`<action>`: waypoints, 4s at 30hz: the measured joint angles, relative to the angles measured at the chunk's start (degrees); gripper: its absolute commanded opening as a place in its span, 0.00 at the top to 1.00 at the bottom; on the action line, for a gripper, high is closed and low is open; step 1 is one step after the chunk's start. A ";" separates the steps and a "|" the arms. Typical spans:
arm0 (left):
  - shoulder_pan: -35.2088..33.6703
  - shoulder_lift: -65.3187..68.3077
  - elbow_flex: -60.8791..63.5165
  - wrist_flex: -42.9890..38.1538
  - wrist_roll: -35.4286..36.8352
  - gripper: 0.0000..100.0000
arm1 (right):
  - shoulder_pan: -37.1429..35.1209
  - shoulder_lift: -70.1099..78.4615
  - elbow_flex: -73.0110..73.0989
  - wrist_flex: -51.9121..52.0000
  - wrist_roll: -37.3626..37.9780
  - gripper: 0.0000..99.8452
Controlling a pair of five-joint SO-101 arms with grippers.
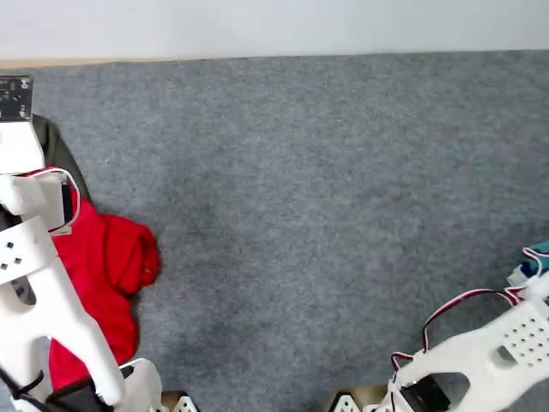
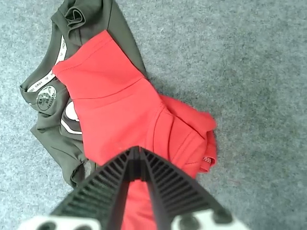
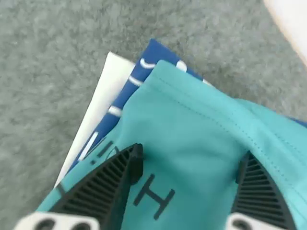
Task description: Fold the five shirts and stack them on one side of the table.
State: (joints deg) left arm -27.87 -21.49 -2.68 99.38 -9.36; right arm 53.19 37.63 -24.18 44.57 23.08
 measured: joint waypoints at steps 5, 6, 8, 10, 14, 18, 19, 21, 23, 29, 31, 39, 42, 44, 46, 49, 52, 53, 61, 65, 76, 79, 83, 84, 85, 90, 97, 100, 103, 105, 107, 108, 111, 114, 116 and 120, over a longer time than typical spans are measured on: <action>0.00 0.00 0.00 0.00 0.00 1.00 | 0.00 -0.62 0.00 -1.23 0.09 0.69; 0.00 0.00 0.00 0.00 0.00 1.00 | 0.00 -1.32 0.00 -0.70 0.09 0.69; 0.00 -0.44 0.00 0.00 0.00 1.00 | 0.00 -4.04 0.00 1.93 0.09 0.69; 0.00 -1.23 0.00 0.00 0.00 1.00 | 0.00 -7.82 0.00 6.33 0.09 0.69; 0.00 -1.67 0.00 0.00 0.00 1.00 | 0.00 -14.86 0.00 18.20 0.09 0.69; 0.00 -1.67 0.00 0.00 0.00 1.00 | -0.44 -19.16 -0.26 31.65 0.09 0.69; 0.00 -1.67 0.00 0.00 0.00 1.00 | -0.53 -19.43 -0.97 34.73 0.09 0.69; 0.00 -1.67 0.00 0.00 0.00 1.00 | -0.53 -19.60 -1.58 40.62 0.09 0.69; 0.00 -1.67 0.00 0.00 0.00 1.00 | -0.53 -19.60 -1.58 45.01 0.09 0.69; 0.00 -1.67 0.00 0.00 0.00 1.00 | 1.23 -11.96 -1.49 42.64 0.70 0.69; 0.00 -1.67 0.00 0.00 0.00 1.00 | 3.78 -8.00 -1.49 40.35 2.81 0.69; 0.00 -1.67 0.00 0.00 0.00 1.00 | 12.92 -4.31 -1.58 38.42 11.96 0.69; 0.00 -1.67 0.00 0.00 0.00 1.00 | 13.10 -4.31 -1.58 38.42 11.96 0.69; 0.00 -1.67 0.18 0.00 0.00 1.00 | 12.31 -5.27 -1.58 38.42 11.96 0.69; 0.00 -1.67 1.23 0.00 0.00 1.00 | 10.73 -6.86 -1.58 38.86 11.96 0.69; 0.00 -1.67 1.76 0.00 0.00 1.00 | 7.82 -9.76 -1.58 40.44 11.87 0.69; 0.00 -1.67 1.76 0.00 0.00 1.00 | 4.92 -13.54 -1.58 41.76 10.02 0.69; 0.00 -1.67 1.76 0.00 0.00 1.00 | 4.04 -15.03 -1.58 42.29 9.14 0.69; 0.00 -1.67 1.76 0.00 0.00 1.00 | -2.29 -20.04 -1.58 45.54 2.73 0.84; 0.00 -1.67 1.76 0.00 -0.26 1.00 | -3.52 -20.04 -1.58 45.80 1.32 1.00; 0.00 -1.67 1.76 0.00 -3.69 1.00 | -3.87 -12.84 -1.58 44.66 1.32 0.99; 0.00 -1.67 1.76 0.00 -3.78 1.00 | -3.78 -10.64 -1.58 44.40 1.32 0.99; 0.00 -1.67 1.76 0.00 -3.78 1.00 | -3.16 -10.46 -1.58 44.22 1.32 0.99; 0.00 -1.67 1.76 0.00 -3.78 1.00 | -3.16 -9.93 -1.58 44.04 1.32 0.99; 0.00 -1.67 1.76 0.00 -3.78 1.00 | -3.25 -9.14 -1.58 44.04 1.32 0.99; 0.00 -1.67 1.76 0.00 -3.78 1.00 | -3.34 -1.23 -1.58 42.11 1.23 0.99; 0.00 -1.67 1.76 0.00 -3.78 1.00 | -3.52 1.67 -1.58 42.20 1.23 0.99; 0.00 -1.67 1.76 0.00 -3.78 1.00 | -3.52 -1.49 -1.58 42.64 1.23 0.99; 0.00 -1.67 1.76 0.00 -3.78 1.00 | -3.52 -6.15 -1.58 42.64 1.23 0.99; 0.00 -1.67 1.76 0.00 -3.78 1.00 | -3.52 -9.58 -1.58 42.64 1.23 0.99; 0.00 -1.67 1.76 0.00 -3.78 1.00 | -3.52 -12.92 -1.58 42.64 1.23 0.99; 0.00 -1.67 1.76 0.00 -3.78 1.00 | -3.52 -14.33 -1.58 42.29 1.23 0.99; 0.00 -1.67 1.76 0.00 -3.78 1.00 | -3.25 -17.67 -1.58 39.12 1.23 0.99; 0.00 -1.67 1.76 0.00 -3.78 1.00 | -1.32 -18.11 -1.58 32.88 1.23 0.99; 0.00 -1.67 1.76 0.00 -3.78 1.00 | 0.35 -17.49 -1.58 27.96 1.23 0.99; 0.00 -1.67 1.76 0.00 -3.78 1.00 | 1.58 -12.13 -1.58 18.37 1.23 0.99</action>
State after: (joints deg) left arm -27.87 -23.16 -0.92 99.38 -13.14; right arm 54.77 25.49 -25.76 62.95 24.31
